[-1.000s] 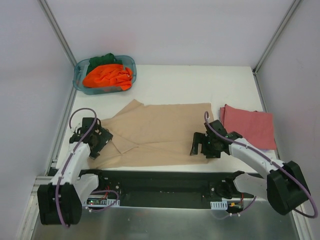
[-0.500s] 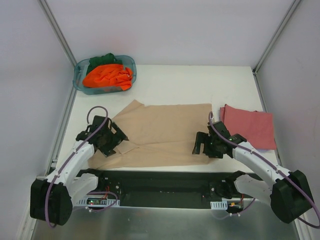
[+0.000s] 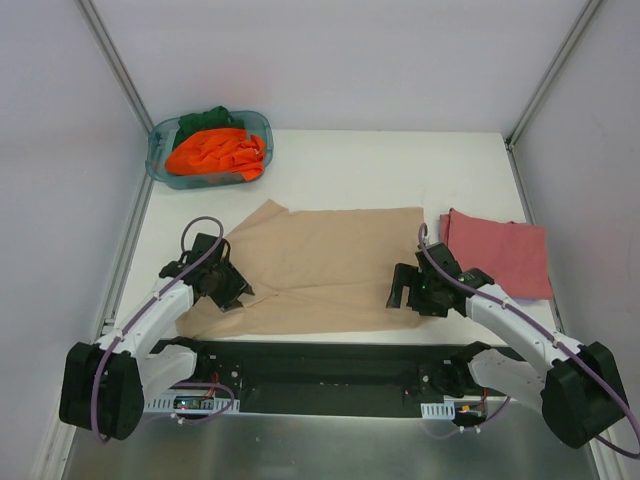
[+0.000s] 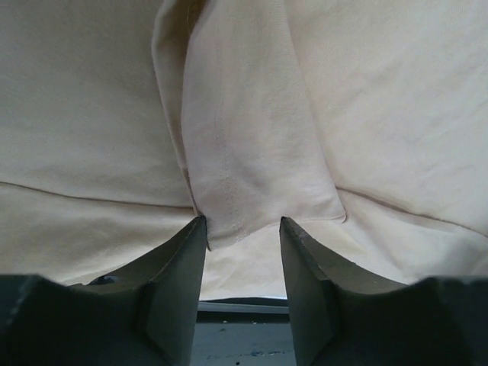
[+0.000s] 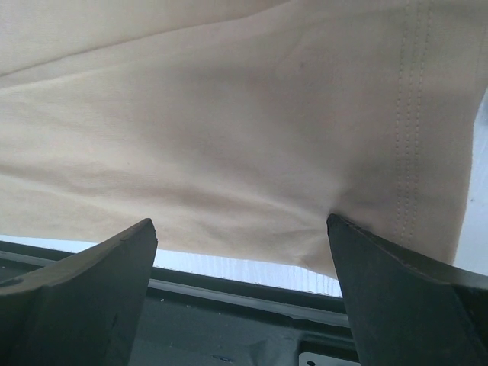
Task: Fold and stack the t-shirts
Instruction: Fold the flattened tshirt in 1/3 of the way, then grap the side of the flattened tshirt furthest away from the robot with both arms
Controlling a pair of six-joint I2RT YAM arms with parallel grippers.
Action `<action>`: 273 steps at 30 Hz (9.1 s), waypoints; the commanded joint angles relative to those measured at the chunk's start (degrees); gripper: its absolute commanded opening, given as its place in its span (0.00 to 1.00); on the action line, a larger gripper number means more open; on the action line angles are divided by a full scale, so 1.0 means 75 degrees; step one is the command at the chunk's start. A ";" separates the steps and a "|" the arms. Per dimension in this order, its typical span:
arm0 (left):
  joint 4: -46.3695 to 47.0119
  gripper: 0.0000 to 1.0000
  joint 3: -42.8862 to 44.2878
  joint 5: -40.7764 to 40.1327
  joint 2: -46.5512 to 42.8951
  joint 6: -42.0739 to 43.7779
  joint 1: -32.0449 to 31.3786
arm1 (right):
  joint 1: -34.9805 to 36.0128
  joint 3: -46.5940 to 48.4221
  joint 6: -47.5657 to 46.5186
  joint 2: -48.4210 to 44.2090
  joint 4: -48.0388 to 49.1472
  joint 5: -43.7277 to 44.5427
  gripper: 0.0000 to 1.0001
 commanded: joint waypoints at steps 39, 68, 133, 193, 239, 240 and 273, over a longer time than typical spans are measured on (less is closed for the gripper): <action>0.0467 0.65 0.4893 0.0984 0.4939 0.3097 -0.1740 | -0.0678 0.0085 -0.0242 -0.0168 -0.0626 0.0371 0.96; -0.0260 0.50 0.9148 -0.1631 0.8875 0.4609 -0.0322 | -0.0748 0.0061 -0.0641 0.0078 -0.0603 0.0934 0.96; 0.1169 0.00 0.4370 -0.2289 0.3406 0.4179 -0.1868 | -0.0983 -0.0384 -0.0664 -0.0742 -0.0978 0.0782 0.97; 0.2740 0.16 0.1250 -0.0743 0.2700 0.2734 0.0557 | -0.0983 -0.0255 -0.0606 -0.0367 -0.1084 0.0887 0.96; 0.2177 0.00 0.8502 -0.1689 0.6636 0.2910 0.0534 | -0.2307 0.6236 -0.1695 0.4964 -0.0721 0.1859 0.96; 0.2154 0.00 0.8620 -0.1736 0.6742 0.2968 0.0534 | -0.2307 0.6330 -0.1776 0.5069 -0.0720 0.1918 0.96; 0.1556 0.00 0.7403 -0.2487 0.6181 0.2453 0.0534 | -0.2787 1.0585 -0.0195 0.9664 -0.2185 0.3313 0.63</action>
